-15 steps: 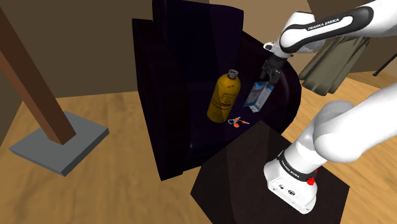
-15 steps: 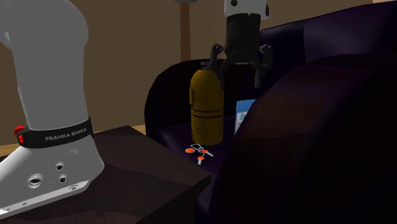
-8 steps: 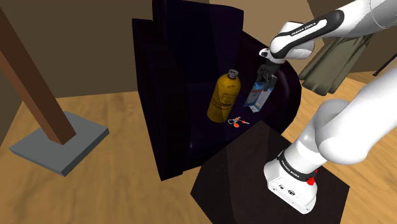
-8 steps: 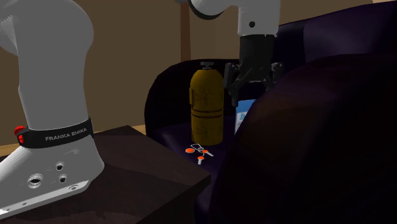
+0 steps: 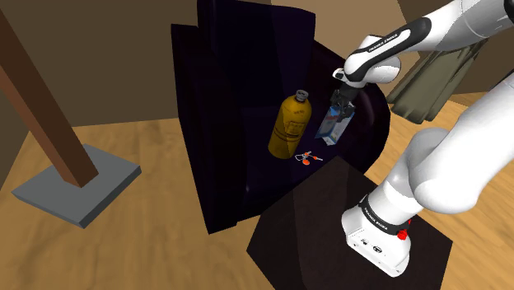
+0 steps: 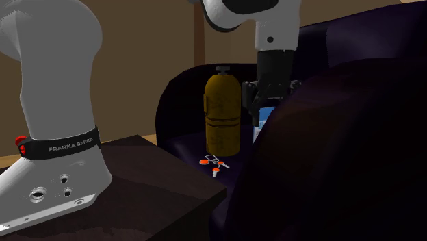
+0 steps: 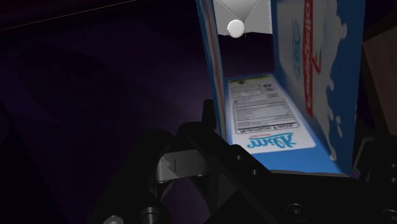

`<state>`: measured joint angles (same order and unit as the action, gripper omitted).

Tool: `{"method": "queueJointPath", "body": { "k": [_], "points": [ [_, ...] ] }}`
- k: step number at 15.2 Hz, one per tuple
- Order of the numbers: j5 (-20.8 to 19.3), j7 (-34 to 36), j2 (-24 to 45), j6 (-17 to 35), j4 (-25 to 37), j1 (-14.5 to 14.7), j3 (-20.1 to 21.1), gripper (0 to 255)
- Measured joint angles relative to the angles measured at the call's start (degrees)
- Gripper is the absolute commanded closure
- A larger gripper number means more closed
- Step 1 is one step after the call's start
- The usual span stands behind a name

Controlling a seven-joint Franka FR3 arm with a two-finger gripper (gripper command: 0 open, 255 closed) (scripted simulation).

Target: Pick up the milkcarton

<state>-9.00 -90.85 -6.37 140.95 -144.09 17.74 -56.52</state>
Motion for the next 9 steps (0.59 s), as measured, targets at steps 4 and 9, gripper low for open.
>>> {"method": "queueJointPath", "body": {
  "k": [4,9],
  "points": [
    [0.16,-0.13,0.11,0.01,0.07,0.07,-0.03,255],
    [-1.33,0.90,-1.22,-1.19,0.25,-0.50,0.38,255]
  ]
}}
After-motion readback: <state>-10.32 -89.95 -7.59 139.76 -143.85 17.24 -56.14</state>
